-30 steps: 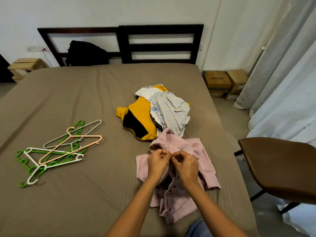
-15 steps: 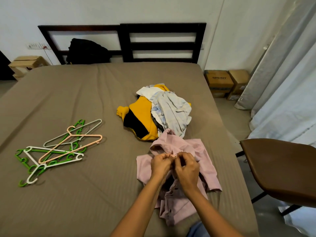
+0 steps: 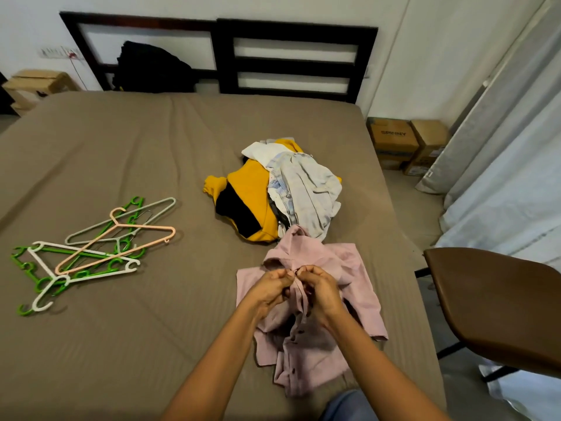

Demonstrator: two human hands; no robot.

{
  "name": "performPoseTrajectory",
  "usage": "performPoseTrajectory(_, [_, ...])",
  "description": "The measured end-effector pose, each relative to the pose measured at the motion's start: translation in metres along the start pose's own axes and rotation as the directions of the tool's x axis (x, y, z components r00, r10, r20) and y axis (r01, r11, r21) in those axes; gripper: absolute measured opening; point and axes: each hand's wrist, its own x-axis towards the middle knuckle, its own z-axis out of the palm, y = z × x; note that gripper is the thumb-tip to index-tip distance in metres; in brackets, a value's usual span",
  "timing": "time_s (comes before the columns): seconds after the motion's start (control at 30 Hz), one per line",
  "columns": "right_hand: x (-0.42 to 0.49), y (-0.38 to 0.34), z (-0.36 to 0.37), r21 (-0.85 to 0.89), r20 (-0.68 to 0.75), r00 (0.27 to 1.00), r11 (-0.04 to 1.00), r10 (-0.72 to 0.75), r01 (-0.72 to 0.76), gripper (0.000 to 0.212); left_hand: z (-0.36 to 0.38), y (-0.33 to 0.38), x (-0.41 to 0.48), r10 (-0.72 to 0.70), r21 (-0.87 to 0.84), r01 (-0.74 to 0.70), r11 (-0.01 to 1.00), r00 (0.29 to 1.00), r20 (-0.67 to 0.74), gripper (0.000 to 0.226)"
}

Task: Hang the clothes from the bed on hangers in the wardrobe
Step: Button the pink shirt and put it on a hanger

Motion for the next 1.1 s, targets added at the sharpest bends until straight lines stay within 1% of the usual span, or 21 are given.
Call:
performPoseTrajectory(0.03, [0.002,-0.007,-0.002,0.051,0.057,0.991,0.991,0.117,-0.12,0.02,-0.005,0.001,0.001,0.012,0.033,-0.013,0.999,0.999,0.039,0.026])
performPoseTrajectory(0.1, [0.006,-0.016,-0.003,0.055,0.097,0.954,0.955,0.285,-0.291,0.019,-0.012,0.007,0.003,0.02,0.117,-0.032,0.993,0.994,0.105,0.025])
performPoseTrajectory(0.17, [0.014,-0.014,0.001,-0.065,0.028,0.94,0.939,0.339,-0.337,0.018,-0.019,0.009,0.007,0.034,0.185,-0.048,0.982,0.996,0.08,0.023])
performPoseTrajectory(0.2, [0.017,-0.01,0.003,-0.176,-0.038,0.957,0.94,0.289,-0.291,0.016,-0.021,0.008,0.012,0.043,0.21,-0.049,0.976,0.999,0.033,0.022])
performPoseTrajectory(0.23, [0.02,-0.007,0.006,-0.298,-0.107,0.977,0.932,0.184,-0.208,0.013,-0.025,0.005,0.019,0.075,0.24,-0.062,0.969,0.996,-0.045,0.022])
performPoseTrajectory(0.27, [0.024,-0.002,0.011,-0.423,-0.157,0.987,0.9,0.039,-0.103,0.009,-0.032,0.002,0.025,0.107,0.252,-0.069,0.965,0.984,-0.141,0.021])
performPoseTrajectory(0.3, [0.026,0.001,0.017,-0.55,-0.178,0.978,0.835,-0.112,-0.005,0.006,-0.041,-0.001,0.03,0.133,0.257,-0.073,0.964,0.965,-0.224,0.019])
performPoseTrajectory(0.33, [0.03,0.004,0.024,-0.672,-0.149,0.961,0.737,-0.232,0.074,0.004,-0.054,-0.006,0.035,0.149,0.251,-0.074,0.965,0.944,-0.295,0.018])
performPoseTrajectory(0.37, [0.034,0.006,0.033,-0.763,-0.071,0.954,0.632,-0.291,0.136,0.006,-0.069,-0.011,0.036,0.15,0.239,-0.066,0.969,0.923,-0.355,0.016])
performPoseTrajectory(0.4, [0.039,0.01,0.045,-0.81,0.035,0.957,0.552,-0.289,0.197,0.01,-0.087,-0.02,0.038,0.141,0.233,-0.047,0.971,0.902,-0.408,0.013])
performPoseTrajectory(0.47, [0.056,0.023,0.076,-0.851,0.264,0.941,0.407,-0.213,0.331,0.019,-0.131,-0.044,0.037,0.144,0.228,-0.031,0.973,0.855,-0.498,0.014])
performPoseTrajectory(0.53, [0.076,0.043,0.115,-0.847,0.461,0.876,0.226,-0.139,0.482,0.025,-0.186,-0.079,0.044,0.134,0.247,0.022,0.969,0.791,-0.597,0.017])
performPoseTrajectory(0.6, [0.098,0.065,0.16,-0.787,0.614,0.789,0.061,-0.026,0.614,0.029,-0.229,-0.094,0.033,0.076,0.278,0.158,0.948,0.732,-0.677,0.007])
performPoseTrajectory(0.63, [0.11,0.077,0.183,-0.745,0.667,0.745,-0.006,0.035,0.667,0.032,-0.25,-0.102,0.03,0.062,0.3,0.223,0.928,0.699,-0.713,0.007])
performPoseTrajectory(0.7, [0.138,0.107,0.232,-0.665,0.729,0.67,-0.09,0.142,0.742,0.036,-0.291,-0.115,0.027,0.069,0.322,0.298,0.898,0.63,-0.774,0.008])
performPoseTrajectory(0.77, [0.17,0.138,0.281,-0.595,0.764,0.613,-0.144,0.202,0.79,0.041,-0.329,-0.131,0.034,0.065,0.303,0.327,0.895,0.577,-0.814,0.009])
performPoseTrajectory(0.8, [0.186,0.154,0.302,-0.559,0.777,0.589,-0.186,0.222,0.808,0.044,-0.345,-0.141,0.041,0.062,0.29,0.318,0.903,0.572,-0.818,0.018])
performPoseTrajectory(0.9, [0.233,0.192,0.353,-0.413,0.821,0.515,-0.366,0.246,0.834,0.049,-0.373,-0.167,0.058,0.097,0.351,0.322,0.879,0.601,-0.793,0.047])
performPoseTrajectory(0.93, [0.248,0.202,0.365,-0.381,0.823,0.51,-0.422,0.251,0.823,0.052,-0.378,-0.177,0.063,0.119,0.372,0.312,0.874,0.604,-0.788,0.051])
performPoseTrajectory(1.0, [0.276,0.219,0.38,-0.358,0.797,0.548,-0.533,0.252,0.766,0.053,-0.382,-0.189,0.072,0.151,0.398,0.292,0.869,0.611,-0.777,0.051])
performPoseTrajectory(1.1, [0.298,0.236,0.383,-0.311,0.768,0.597,-0.679,0.233,0.665,0.044,-0.388,-0.195,0.083,0.15,0.414,0.313,0.855,0.614,-0.775,0.049])
